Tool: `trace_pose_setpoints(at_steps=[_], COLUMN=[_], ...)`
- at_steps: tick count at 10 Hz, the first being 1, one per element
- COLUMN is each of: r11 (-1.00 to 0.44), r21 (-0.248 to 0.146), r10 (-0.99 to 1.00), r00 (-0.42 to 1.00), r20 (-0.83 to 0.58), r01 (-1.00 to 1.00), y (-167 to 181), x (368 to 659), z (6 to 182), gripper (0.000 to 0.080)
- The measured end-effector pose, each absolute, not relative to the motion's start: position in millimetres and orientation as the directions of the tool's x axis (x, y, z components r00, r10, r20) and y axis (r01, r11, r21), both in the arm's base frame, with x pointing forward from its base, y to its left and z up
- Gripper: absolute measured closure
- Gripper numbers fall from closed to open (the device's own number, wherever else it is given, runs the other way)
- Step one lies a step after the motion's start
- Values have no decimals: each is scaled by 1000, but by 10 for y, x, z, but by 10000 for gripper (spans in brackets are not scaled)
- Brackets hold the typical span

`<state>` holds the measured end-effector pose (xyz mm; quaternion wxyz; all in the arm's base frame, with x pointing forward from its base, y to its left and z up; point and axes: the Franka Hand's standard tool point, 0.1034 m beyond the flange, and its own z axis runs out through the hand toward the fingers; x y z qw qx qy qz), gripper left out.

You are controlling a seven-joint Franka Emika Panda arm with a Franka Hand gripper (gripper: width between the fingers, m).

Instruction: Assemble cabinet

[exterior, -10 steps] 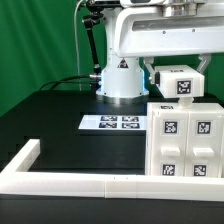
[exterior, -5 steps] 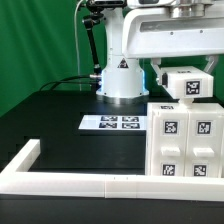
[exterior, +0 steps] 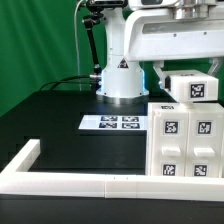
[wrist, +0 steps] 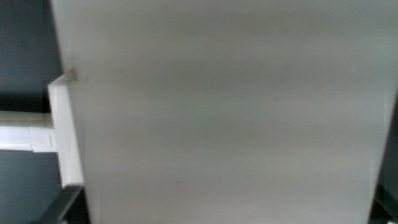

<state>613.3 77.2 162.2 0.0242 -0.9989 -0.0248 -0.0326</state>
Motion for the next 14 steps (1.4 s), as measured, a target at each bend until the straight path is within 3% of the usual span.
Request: trace_pose_setpoints(at_steps=[14], r11=[-999], r21=[-48], r10=[19], r00=[996], r20=[92], r01=[24], y=[778], x=[6164], z=[1548], gripper=[253])
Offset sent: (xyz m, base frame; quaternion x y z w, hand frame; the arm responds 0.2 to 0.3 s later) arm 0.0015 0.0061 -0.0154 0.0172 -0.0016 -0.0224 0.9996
